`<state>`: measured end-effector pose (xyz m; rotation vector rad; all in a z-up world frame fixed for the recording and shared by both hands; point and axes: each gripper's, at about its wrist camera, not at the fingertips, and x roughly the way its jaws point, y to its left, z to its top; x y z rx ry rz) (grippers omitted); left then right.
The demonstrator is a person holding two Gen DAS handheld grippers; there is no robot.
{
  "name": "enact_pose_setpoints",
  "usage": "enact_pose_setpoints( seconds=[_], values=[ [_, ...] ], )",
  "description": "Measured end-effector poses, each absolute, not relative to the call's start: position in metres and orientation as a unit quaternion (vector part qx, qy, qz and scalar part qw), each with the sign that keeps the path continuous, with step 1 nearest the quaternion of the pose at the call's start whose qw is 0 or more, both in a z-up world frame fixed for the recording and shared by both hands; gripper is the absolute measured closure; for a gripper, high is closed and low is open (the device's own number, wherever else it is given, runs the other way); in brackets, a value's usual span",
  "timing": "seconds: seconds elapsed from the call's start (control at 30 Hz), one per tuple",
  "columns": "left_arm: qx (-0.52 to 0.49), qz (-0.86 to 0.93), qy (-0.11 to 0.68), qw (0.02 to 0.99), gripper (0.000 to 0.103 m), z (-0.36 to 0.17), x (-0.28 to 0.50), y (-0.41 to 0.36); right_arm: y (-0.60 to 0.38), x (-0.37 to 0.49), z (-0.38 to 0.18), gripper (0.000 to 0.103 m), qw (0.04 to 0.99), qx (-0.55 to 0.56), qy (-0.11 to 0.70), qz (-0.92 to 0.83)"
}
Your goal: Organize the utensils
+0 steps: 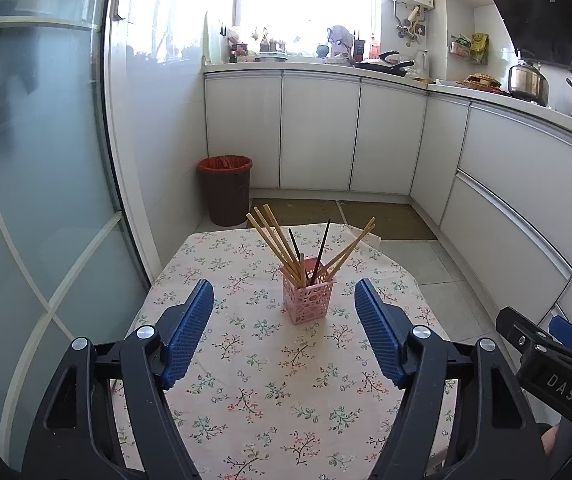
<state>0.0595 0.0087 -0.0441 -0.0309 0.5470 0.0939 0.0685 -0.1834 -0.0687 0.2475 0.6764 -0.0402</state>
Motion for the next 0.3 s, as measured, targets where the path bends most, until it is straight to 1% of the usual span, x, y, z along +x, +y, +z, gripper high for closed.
enact_pose_setpoints(
  seconds=[0.07,0.1,0.13,0.3],
  values=[
    [-0.014,0.043,0.271,0.961,0.032,-0.0441,0.0597,0.008,-0.1833,0.0693,-0.0693,0.007,0.935,0.123,0.332,-0.02],
    [-0.012,0.044,0.274,0.961,0.023,-0.0435,0.0605,0.0076,-0.1829,0.0699,-0.0695,0.007,0.935,0.123,0.332,-0.02],
    [-0.009,0.046,0.275,0.96,0.007,-0.0428,0.0607,0.007,-0.1839,0.0696,-0.0698,0.007,0.935,0.123,0.332,-0.02],
    [-0.01,0.046,0.269,0.962,0.007,-0.0385,0.0578,0.0045,-0.184,0.0696,-0.0701,0.007,0.935,0.123,0.332,-0.02]
  ],
)
